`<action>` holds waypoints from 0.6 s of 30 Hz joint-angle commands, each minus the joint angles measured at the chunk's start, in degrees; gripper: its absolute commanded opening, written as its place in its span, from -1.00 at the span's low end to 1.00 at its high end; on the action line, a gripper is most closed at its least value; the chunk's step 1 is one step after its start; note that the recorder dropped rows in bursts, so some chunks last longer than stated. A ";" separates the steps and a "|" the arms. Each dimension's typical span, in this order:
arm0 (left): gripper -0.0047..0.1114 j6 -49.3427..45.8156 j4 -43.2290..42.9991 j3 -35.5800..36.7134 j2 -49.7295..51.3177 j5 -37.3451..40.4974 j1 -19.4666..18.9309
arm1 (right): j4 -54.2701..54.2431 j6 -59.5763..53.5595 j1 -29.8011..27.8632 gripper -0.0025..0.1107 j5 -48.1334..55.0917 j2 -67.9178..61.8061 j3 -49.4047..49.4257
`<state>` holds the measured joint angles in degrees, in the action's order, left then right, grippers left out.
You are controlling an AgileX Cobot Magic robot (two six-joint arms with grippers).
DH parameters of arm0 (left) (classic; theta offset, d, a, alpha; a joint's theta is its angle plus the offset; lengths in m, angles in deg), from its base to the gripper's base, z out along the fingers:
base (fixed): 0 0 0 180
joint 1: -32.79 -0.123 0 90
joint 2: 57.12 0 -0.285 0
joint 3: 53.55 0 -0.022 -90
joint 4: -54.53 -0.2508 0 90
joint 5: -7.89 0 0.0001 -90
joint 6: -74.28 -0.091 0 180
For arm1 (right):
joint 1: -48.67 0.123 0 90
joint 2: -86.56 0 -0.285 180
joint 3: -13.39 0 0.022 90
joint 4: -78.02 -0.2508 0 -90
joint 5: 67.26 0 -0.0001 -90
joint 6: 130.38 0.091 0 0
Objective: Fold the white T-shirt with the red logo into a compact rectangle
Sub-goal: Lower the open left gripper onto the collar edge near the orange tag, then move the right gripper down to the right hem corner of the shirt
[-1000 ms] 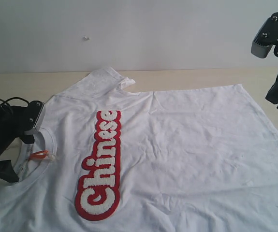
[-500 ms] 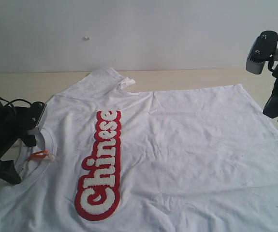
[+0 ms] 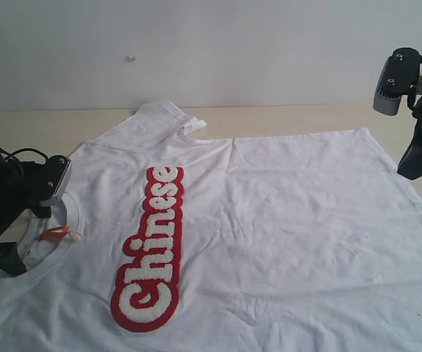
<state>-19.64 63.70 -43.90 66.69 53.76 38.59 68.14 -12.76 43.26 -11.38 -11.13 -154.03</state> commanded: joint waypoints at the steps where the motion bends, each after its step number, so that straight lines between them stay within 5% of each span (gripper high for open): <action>1: 0.89 0.16 -2.69 0.28 0.39 -2.66 -0.02 | -0.53 -3.11 0.07 -0.96 -0.14 -0.06 -0.35; 9: 0.89 -0.06 -2.69 0.28 0.50 -2.08 -0.02 | 0.01 -4.47 0.07 -0.96 -5.43 -0.06 -0.35; 18: 0.89 -0.06 -2.69 0.28 0.60 -2.07 -0.02 | -4.82 -7.66 0.07 -0.96 0.32 -0.06 -0.35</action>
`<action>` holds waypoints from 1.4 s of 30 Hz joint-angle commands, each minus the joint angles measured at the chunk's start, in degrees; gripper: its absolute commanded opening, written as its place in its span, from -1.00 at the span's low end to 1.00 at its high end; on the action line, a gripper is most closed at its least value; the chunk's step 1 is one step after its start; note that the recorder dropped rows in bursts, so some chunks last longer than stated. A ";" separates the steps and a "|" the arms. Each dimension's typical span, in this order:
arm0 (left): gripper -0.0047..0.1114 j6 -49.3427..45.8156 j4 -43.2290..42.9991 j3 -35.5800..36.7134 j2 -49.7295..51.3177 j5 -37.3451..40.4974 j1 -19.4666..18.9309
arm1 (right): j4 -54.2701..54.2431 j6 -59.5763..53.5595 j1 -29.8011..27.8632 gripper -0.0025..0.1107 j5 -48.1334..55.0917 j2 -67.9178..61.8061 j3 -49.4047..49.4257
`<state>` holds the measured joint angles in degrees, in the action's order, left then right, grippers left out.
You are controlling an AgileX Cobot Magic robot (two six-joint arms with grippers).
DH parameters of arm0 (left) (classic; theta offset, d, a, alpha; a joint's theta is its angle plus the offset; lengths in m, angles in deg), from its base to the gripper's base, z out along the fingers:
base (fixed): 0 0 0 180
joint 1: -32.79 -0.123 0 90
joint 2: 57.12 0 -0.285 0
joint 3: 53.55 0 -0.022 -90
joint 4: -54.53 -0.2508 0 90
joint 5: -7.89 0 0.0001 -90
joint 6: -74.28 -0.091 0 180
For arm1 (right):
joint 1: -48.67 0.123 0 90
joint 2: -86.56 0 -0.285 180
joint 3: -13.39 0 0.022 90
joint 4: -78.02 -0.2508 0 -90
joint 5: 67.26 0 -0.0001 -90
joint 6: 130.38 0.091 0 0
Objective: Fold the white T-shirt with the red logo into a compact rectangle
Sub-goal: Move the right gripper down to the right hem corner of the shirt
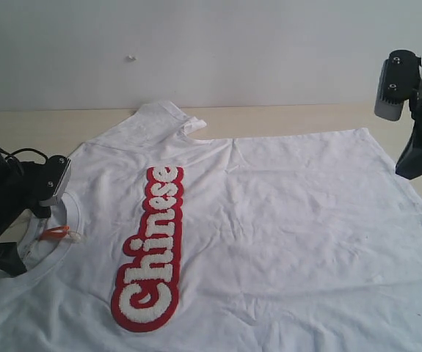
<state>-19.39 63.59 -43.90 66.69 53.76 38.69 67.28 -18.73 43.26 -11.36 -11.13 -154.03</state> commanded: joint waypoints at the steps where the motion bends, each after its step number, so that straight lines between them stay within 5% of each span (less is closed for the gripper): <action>1: 0.89 -0.31 -2.58 0.28 0.60 -2.07 -0.11 | -5.19 -3.65 0.07 -0.96 0.30 -0.06 -0.35; 15: 0.89 -0.31 -2.58 0.28 0.60 -2.07 -0.11 | -4.16 -4.82 0.07 -0.85 -1.62 -0.06 -0.35; 19: 0.89 -0.31 -2.58 0.28 0.60 -2.07 -0.11 | -0.24 -4.20 0.07 -0.44 -2.17 -0.06 -0.35; 26: 0.89 -0.31 -2.58 0.28 0.60 -2.07 -0.11 | 1.57 -1.90 0.07 0.86 -5.92 -0.06 -0.35; 42: 0.89 -0.31 -2.58 0.28 0.60 -2.07 -0.11 | 4.89 -12.81 0.07 0.90 -4.70 -0.81 -0.35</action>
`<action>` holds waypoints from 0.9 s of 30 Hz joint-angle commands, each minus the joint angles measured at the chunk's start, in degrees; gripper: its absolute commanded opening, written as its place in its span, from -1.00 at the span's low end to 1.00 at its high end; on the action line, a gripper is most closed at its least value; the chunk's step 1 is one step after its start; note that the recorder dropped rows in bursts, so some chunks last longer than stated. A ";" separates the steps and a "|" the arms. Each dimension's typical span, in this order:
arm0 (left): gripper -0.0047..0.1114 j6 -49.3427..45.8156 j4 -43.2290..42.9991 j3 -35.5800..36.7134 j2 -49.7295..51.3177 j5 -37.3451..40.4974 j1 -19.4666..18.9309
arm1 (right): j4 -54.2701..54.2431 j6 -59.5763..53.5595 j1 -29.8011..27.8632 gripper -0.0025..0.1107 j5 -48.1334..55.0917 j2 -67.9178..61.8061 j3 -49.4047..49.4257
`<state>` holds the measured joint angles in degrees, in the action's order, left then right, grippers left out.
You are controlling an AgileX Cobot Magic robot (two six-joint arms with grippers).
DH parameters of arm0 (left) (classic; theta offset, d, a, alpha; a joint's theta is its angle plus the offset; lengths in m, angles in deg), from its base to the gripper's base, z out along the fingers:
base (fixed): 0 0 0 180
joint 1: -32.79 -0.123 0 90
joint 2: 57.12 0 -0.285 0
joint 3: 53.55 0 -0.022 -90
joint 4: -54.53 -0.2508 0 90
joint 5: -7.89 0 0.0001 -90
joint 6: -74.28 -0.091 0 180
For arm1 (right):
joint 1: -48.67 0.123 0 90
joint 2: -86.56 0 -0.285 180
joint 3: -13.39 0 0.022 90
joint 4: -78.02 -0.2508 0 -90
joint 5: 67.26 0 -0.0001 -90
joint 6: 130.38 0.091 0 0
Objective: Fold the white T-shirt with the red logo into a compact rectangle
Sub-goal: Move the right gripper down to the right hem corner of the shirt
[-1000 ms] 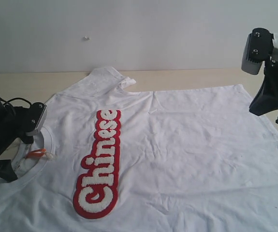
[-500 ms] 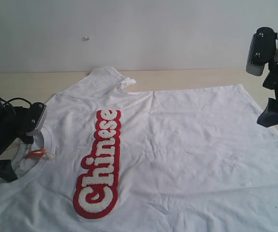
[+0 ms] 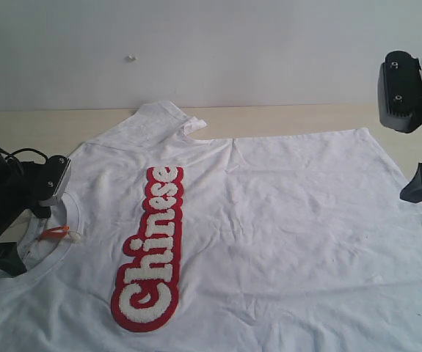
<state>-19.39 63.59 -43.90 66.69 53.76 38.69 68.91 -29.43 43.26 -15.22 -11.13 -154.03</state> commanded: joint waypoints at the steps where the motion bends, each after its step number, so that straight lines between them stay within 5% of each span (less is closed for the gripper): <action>1: 0.89 -0.31 -2.58 0.28 0.60 -2.07 -0.11 | 5.01 -1.75 0.07 0.90 -0.96 -1.22 -0.35; 14: 0.89 -0.31 -2.58 0.28 0.60 -2.07 -0.11 | 17.34 3.27 -0.63 0.90 -5.21 -11.09 -0.35; 27: 0.89 -0.31 -2.58 0.28 0.59 -2.30 -0.11 | 17.22 0.67 -6.70 0.90 -15.73 -19.53 -0.46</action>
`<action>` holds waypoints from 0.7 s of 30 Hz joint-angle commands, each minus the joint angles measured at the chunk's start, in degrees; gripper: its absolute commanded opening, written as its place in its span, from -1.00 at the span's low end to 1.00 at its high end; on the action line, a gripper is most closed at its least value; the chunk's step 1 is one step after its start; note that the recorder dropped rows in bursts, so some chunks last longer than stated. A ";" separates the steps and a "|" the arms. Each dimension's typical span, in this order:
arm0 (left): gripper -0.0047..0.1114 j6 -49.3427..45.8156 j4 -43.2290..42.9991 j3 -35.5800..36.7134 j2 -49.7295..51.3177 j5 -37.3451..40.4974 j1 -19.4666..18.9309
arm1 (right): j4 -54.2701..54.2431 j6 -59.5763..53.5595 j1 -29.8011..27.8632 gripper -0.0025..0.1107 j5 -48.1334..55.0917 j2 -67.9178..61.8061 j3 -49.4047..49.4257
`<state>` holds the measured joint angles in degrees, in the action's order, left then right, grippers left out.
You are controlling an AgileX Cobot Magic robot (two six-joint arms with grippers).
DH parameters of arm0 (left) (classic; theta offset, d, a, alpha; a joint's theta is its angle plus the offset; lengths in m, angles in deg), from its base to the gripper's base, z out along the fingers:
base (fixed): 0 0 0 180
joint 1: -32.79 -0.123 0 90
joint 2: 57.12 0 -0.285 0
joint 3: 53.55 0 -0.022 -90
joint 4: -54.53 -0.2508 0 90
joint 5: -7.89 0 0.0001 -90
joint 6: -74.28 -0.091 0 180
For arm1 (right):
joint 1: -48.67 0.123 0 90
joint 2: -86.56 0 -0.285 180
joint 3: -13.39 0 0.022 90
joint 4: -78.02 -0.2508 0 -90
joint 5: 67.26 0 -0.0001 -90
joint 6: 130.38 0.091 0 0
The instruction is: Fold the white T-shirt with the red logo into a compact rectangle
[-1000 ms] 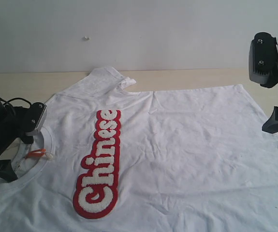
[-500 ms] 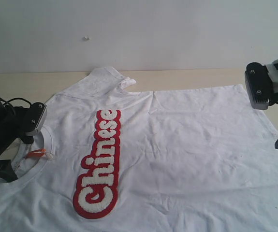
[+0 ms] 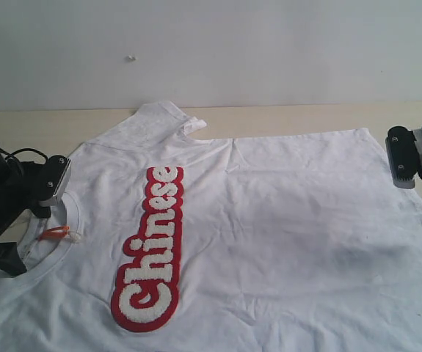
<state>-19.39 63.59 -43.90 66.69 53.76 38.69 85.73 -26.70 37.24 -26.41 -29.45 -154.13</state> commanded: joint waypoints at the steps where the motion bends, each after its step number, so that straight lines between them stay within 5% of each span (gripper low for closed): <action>1: 0.89 -0.31 -2.58 0.28 0.59 -2.30 -0.11 | 0.40 -2.06 -0.68 0.90 -6.11 -1.48 -0.36; 5: 0.89 -0.31 -2.58 0.28 0.59 -2.30 -0.11 | 0.51 -2.17 -0.68 0.90 -5.68 -4.57 -4.58; 11: 0.89 -0.31 -2.58 0.28 0.59 -2.30 -0.11 | 0.51 -8.71 -0.68 0.90 10.01 -11.29 -11.23; 21: 0.89 -0.31 -2.58 0.28 0.59 -2.30 -0.11 | -1.84 -12.26 -0.68 0.90 10.70 -11.88 -13.46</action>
<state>-19.39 63.59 -43.90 66.69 53.76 38.69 85.27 -37.66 36.85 -17.17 -41.38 -165.94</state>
